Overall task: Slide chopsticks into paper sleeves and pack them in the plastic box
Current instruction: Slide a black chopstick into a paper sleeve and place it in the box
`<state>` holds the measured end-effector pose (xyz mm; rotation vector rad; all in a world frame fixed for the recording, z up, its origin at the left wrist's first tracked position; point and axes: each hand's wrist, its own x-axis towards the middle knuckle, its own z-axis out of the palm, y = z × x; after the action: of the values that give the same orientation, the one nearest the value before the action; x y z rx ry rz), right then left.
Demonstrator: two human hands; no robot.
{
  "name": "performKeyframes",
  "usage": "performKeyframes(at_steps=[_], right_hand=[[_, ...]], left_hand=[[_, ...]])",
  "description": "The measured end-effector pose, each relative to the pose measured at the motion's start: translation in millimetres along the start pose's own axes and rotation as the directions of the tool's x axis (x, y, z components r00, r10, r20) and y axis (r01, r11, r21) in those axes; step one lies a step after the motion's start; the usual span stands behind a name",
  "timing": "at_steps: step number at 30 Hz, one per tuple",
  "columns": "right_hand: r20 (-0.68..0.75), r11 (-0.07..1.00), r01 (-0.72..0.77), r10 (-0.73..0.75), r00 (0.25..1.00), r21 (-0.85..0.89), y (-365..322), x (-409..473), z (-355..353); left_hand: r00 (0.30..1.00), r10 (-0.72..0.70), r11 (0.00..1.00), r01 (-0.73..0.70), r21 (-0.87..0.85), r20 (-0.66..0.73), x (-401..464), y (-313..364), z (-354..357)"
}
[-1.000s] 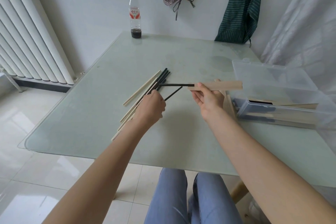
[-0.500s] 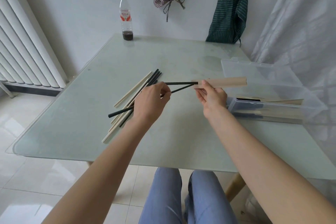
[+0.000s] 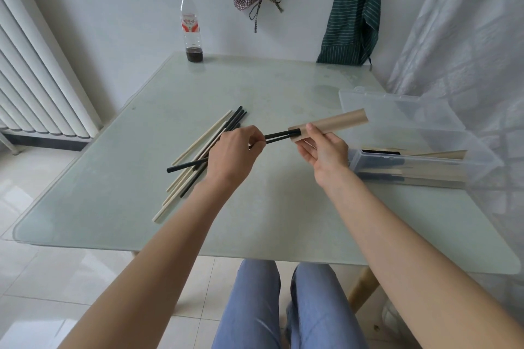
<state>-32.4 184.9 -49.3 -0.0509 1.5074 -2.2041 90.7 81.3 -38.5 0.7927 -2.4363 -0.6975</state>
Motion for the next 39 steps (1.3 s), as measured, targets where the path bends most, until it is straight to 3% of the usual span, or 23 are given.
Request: performKeyframes(at_steps=[5,11,16,20,26,32,39], right_hand=[[0.054,1.000,-0.008,0.008,0.999,-0.005,2.0,-4.3,1.7],[0.002,0.998,0.005,-0.005,1.000,0.060,-5.0,-1.2,0.2],[0.042,0.997,-0.038,0.036,0.998,0.060,-1.4,-7.8,5.6],[0.035,0.997,-0.019,0.017,0.999,0.069,-11.9,-6.3,5.5],[0.009,0.997,-0.008,0.008,1.000,0.076,-13.9,-4.9,5.8],[0.059,0.998,-0.047,0.044,0.997,0.050,-4.7,-11.6,14.9],[0.028,0.996,-0.029,0.026,0.999,0.079,-9.7,-9.1,7.7]], left_hand=[[1.000,0.030,0.999,-0.030,-0.045,0.001,1.3,5.1,2.4],[0.989,0.144,0.987,-0.145,-0.067,-0.024,0.8,4.2,1.9],[0.971,0.200,0.979,-0.194,0.057,-0.134,-1.7,10.4,7.5],[0.911,0.358,0.916,-0.301,0.264,-0.204,0.5,7.7,6.9],[0.916,0.334,0.916,-0.258,0.307,-0.225,3.5,-0.4,6.4],[0.880,0.418,0.860,-0.303,0.410,-0.225,3.3,8.1,9.9],[0.912,0.331,0.876,-0.201,0.438,-0.243,0.4,-3.0,7.6]])
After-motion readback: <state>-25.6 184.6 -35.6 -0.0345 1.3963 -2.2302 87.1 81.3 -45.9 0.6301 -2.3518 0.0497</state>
